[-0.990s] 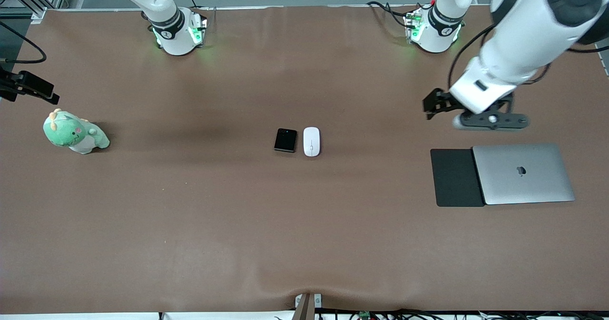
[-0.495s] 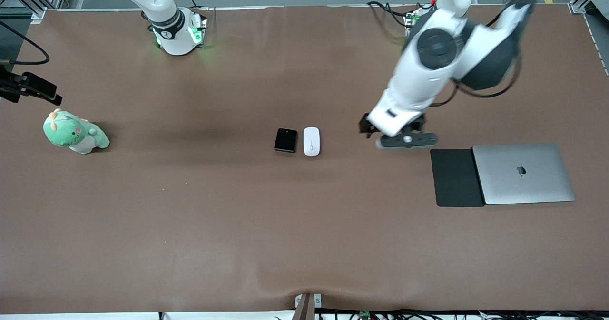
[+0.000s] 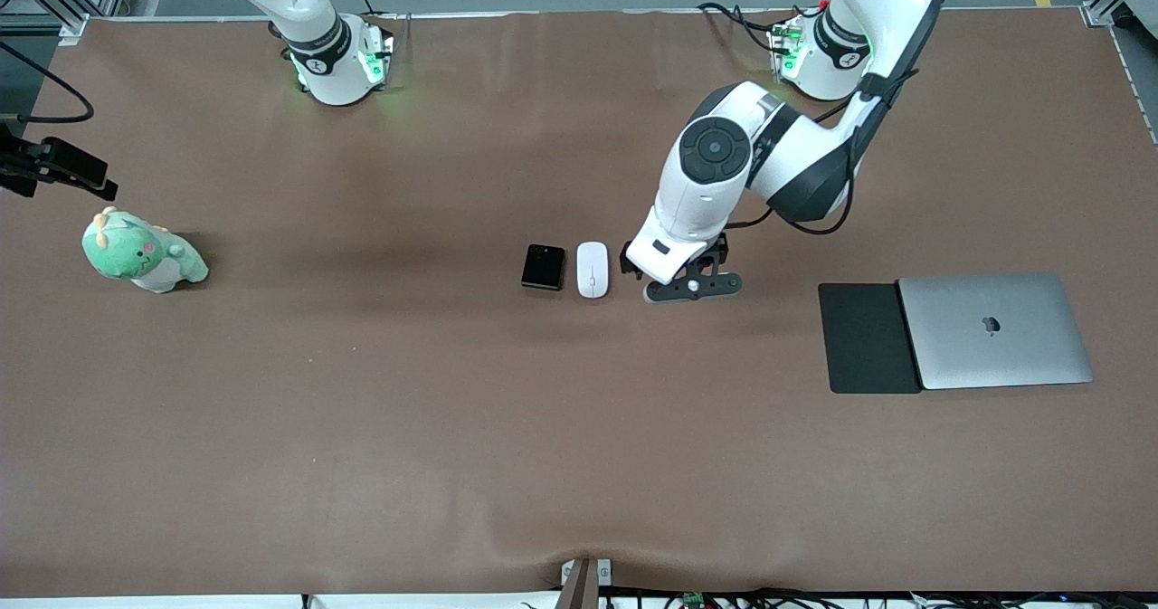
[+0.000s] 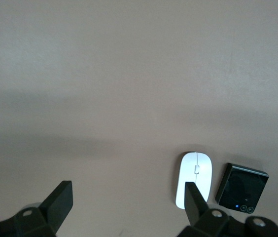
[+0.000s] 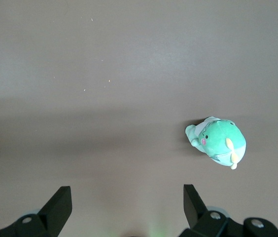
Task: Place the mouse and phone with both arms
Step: 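Reach the left gripper toward the white mouse, then lower the left gripper and grasp the white mouse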
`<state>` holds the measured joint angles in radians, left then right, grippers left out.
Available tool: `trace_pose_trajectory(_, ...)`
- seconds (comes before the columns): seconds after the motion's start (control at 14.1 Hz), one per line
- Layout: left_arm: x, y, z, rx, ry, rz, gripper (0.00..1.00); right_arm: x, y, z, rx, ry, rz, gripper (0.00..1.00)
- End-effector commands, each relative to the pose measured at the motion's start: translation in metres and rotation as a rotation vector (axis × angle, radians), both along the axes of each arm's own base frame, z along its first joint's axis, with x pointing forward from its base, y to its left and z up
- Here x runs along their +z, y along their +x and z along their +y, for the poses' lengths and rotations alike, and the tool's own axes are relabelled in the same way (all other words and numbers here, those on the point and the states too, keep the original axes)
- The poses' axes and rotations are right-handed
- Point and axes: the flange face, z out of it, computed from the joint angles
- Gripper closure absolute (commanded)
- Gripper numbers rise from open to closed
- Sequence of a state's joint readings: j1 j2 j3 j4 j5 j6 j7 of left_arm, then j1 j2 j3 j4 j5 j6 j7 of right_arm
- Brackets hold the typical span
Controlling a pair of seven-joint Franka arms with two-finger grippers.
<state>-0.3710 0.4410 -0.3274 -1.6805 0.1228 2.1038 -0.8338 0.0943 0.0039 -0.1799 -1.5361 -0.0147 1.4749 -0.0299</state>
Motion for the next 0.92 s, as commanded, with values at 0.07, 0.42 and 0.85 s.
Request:
trace_pose_trajectory(0.07,-0.024,-0.014,-0.034,0.016,-0.015,0.002,0.0,0.004,0.002,-0.002,0.013,0.003,-0.002,0.0)
trace_pose_trajectory(0.42,-0.061,-0.03,-0.064,0.023,-0.054,0.004,0.0,0.002,0.002,-0.003,0.013,0.003,0.002,0.0)
trace_pose_trajectory(0.85,-0.127,-0.063,-0.102,0.032,-0.06,0.038,0.0,0.002,0.002,-0.004,0.01,0.004,0.002,0.0)
